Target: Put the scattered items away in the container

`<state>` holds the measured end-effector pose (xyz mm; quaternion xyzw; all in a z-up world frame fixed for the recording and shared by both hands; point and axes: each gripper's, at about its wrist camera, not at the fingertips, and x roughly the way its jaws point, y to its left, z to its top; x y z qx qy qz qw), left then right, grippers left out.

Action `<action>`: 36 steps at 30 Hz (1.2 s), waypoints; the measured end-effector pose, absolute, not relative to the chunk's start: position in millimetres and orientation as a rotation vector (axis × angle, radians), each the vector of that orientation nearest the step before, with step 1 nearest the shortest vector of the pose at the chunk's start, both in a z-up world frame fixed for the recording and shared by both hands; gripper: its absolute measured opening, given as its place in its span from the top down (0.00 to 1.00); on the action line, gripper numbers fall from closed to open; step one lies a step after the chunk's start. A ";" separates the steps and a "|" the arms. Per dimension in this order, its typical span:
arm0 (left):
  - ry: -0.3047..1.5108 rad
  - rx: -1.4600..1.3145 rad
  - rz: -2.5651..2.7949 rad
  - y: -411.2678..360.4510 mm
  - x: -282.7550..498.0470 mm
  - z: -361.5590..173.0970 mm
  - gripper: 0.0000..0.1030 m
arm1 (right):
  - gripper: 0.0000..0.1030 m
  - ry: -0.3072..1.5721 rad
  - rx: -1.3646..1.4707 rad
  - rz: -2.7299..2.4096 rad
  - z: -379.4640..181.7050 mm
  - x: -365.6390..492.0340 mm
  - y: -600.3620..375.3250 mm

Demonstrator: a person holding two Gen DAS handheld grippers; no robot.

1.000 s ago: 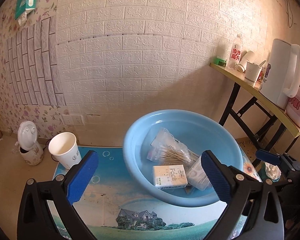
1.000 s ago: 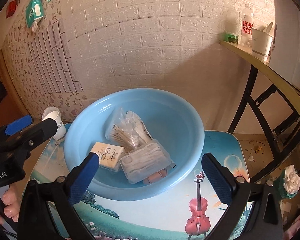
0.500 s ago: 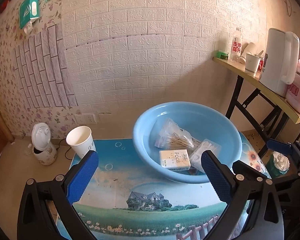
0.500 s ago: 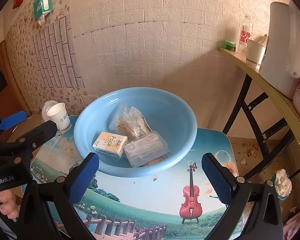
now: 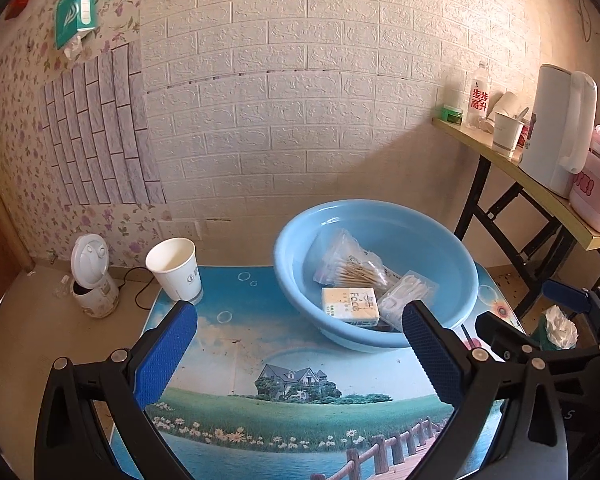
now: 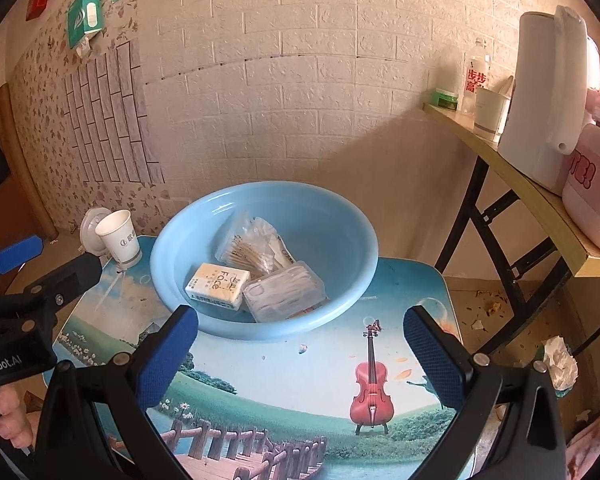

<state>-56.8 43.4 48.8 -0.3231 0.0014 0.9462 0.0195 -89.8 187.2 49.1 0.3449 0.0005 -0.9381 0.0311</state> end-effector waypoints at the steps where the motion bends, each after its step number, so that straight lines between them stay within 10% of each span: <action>1: 0.006 -1.009 2.933 42.9 -56.5 47.6 0.00 | 0.00 -0.010 1.070 -2.884 47.5 -89.3 188.0; 36: -0.009 -1.059 2.916 39.3 -55.3 39.2 0.00 | 0.00 -0.030 1.111 -2.881 44.2 -86.5 195.2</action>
